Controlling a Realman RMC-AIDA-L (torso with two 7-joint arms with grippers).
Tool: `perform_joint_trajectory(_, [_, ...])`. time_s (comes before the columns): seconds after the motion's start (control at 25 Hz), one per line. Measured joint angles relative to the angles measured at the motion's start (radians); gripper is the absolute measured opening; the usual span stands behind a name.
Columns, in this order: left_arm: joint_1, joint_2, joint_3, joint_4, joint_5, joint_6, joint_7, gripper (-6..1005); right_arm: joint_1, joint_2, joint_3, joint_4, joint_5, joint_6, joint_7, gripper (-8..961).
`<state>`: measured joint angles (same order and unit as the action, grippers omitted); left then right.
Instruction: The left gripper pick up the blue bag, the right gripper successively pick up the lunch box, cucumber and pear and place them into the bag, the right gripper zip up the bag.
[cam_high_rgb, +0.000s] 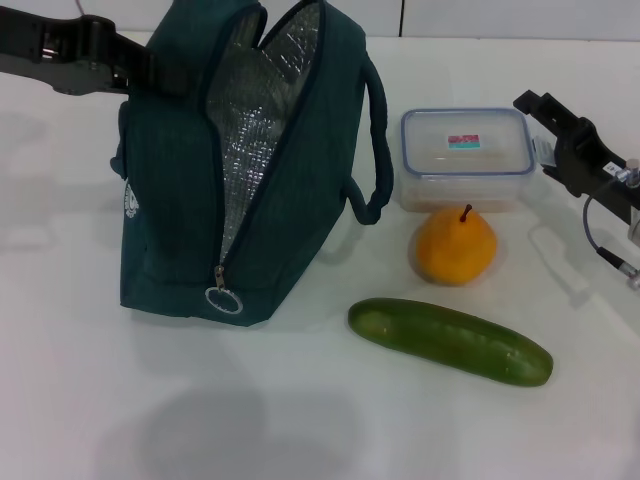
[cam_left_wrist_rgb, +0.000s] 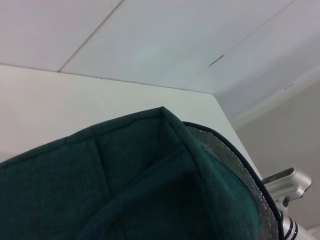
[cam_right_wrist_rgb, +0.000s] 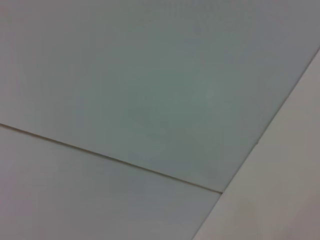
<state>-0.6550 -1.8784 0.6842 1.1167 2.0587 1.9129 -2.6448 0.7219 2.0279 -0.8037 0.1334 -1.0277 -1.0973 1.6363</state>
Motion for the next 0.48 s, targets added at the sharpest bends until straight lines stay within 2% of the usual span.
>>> perform_joint_trajectory(0.48, [0.005,-0.001,0.011,0.000,0.000,0.001,0.007,39,-0.004,0.000,-0.010,-0.019,-0.001,0.011,-0.010,725])
